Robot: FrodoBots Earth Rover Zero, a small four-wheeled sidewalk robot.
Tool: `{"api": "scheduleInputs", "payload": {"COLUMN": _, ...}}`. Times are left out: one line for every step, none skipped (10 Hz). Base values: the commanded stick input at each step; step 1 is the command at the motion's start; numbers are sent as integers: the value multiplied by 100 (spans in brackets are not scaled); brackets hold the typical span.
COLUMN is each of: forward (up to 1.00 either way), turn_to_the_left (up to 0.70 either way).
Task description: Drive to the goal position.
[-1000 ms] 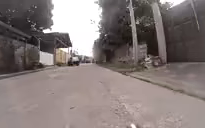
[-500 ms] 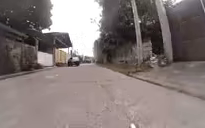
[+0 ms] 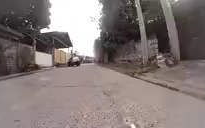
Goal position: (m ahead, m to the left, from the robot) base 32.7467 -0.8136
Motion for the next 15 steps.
{"api": "scheduleInputs", "payload": {"forward": 100, "turn_to_the_left": 0}}
{"api": "scheduleInputs", "payload": {"forward": 100, "turn_to_the_left": 0}}
{"api": "scheduleInputs", "payload": {"forward": 100, "turn_to_the_left": 0}}
{"api": "scheduleInputs", "payload": {"forward": 100, "turn_to_the_left": 0}}
{"api": "scheduleInputs", "payload": {"forward": 100, "turn_to_the_left": 0}}
{"api": "scheduleInputs", "payload": {"forward": 100, "turn_to_the_left": 0}}
{"api": "scheduleInputs", "payload": {"forward": 100, "turn_to_the_left": 0}}
{"api": "scheduleInputs", "payload": {"forward": 100, "turn_to_the_left": 0}}
{"api": "scheduleInputs", "payload": {"forward": 100, "turn_to_the_left": 0}}
{"api": "scheduleInputs", "payload": {"forward": 100, "turn_to_the_left": 0}}
{"api": "scheduleInputs", "payload": {"forward": 100, "turn_to_the_left": 0}}
{"api": "scheduleInputs", "payload": {"forward": 100, "turn_to_the_left": 0}}
{"api": "scheduleInputs", "payload": {"forward": 100, "turn_to_the_left": 0}}
{"api": "scheduleInputs", "payload": {"forward": 100, "turn_to_the_left": 0}}
{"api": "scheduleInputs", "payload": {"forward": 100, "turn_to_the_left": 0}}
